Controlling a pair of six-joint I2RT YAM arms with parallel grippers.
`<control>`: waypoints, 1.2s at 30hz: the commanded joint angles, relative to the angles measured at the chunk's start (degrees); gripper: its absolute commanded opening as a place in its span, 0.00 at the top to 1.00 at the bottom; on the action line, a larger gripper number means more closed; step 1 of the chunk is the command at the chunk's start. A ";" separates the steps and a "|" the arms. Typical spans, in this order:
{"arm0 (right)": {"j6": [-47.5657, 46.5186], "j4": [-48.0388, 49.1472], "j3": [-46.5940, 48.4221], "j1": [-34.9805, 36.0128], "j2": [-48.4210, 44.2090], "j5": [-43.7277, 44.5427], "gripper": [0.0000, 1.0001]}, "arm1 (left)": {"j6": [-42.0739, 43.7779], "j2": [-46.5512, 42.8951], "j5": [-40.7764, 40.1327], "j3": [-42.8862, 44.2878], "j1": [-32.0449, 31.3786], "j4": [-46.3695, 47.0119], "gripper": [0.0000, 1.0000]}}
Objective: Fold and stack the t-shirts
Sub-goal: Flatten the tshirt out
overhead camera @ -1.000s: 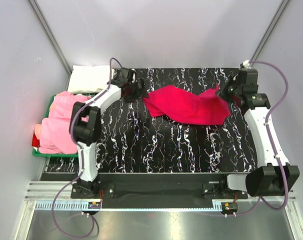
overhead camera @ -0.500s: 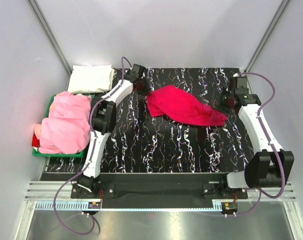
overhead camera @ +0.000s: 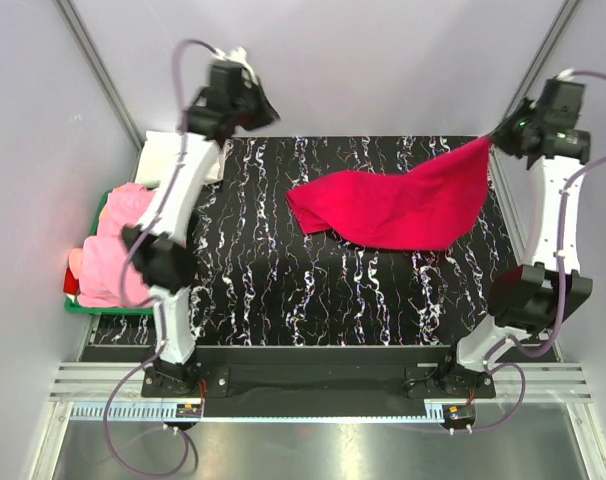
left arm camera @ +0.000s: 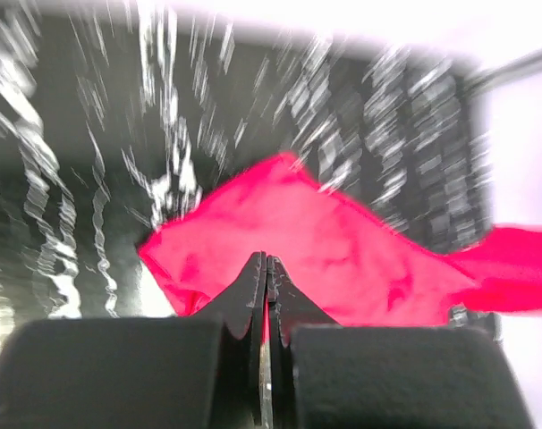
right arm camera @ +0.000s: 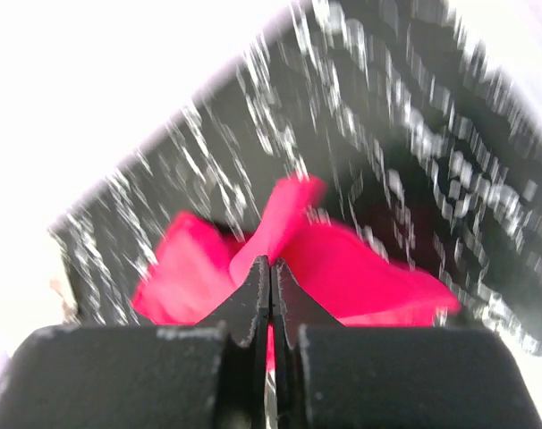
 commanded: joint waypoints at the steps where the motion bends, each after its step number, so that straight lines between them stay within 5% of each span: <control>1: -1.52 -1.72 7.92 -2.17 -3.97 -2.79 1.00 | 5.62 -19.15 -4.76 -1.24 0.86 -0.06 1.00; 3: -0.91 -0.31 4.35 -2.26 -6.34 -4.54 1.00 | 5.37 -24.45 -5.74 -12.27 0.94 2.22 1.00; 5: 0.14 3.81 -0.23 -2.26 -10.30 -8.23 1.00 | 4.14 -28.51 -5.31 -18.73 0.86 5.29 0.70; 7: 1.20 5.84 -7.09 -2.26 -12.58 -12.10 1.00 | 2.82 -28.00 -1.19 -26.30 0.86 9.15 0.25; 9: 2.00 6.81 -13.48 -2.25 -13.64 -14.65 1.00 | 1.94 -23.81 1.88 -29.02 0.25 10.49 0.18; 18: -0.73 9.28 -25.21 -2.25 -17.34 -16.33 1.00 | 0.18 0.36 9.27 -22.19 -1.78 14.00 0.19; 36: -0.02 9.36 -25.04 -2.26 -15.58 -16.16 1.00 | -6.85 16.73 6.66 -14.13 -4.42 14.29 0.32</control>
